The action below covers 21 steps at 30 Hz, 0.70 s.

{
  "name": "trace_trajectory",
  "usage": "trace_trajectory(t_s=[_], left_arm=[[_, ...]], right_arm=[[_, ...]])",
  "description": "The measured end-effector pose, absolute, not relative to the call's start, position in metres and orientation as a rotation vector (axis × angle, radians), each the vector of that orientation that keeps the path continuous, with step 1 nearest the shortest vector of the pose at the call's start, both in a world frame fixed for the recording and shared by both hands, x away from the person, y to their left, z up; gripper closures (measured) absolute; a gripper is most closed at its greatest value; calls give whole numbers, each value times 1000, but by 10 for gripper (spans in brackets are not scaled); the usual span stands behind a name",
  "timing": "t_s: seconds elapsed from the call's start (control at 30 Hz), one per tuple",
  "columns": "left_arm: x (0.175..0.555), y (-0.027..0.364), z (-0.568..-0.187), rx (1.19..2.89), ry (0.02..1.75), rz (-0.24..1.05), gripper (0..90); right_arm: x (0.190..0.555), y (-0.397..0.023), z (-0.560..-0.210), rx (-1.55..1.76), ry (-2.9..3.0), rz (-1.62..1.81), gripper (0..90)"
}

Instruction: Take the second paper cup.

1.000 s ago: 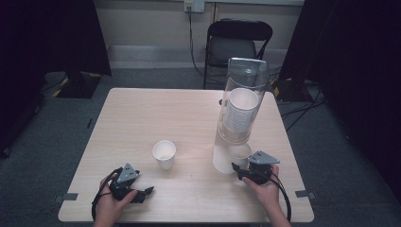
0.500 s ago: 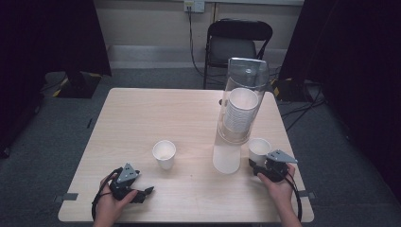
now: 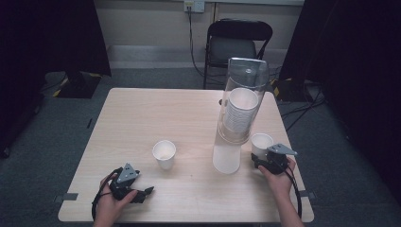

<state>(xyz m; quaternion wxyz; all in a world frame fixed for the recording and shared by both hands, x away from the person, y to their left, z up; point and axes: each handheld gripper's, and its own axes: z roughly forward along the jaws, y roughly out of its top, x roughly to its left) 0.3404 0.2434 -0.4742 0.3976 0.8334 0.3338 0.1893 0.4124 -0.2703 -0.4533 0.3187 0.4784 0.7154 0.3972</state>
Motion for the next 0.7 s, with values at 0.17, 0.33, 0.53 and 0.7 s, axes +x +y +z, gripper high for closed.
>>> trace_trajectory(t_s=[0.17,0.33,0.53,0.7], left_arm=[[340,243,-474,2110,846,478,152],[340,243,-474,2111,845,479,152],[341,243,-474,2108,841,482,151],[341,243,-474,2111,841,482,150]], right_arm=[[419,-273,-453,1290,1890,1027,318],[417,-269,-454,1284,1901,982,209],[401,-272,-454,1302,1911,955,149],[381,-279,-455,1260,1959,1004,144]])
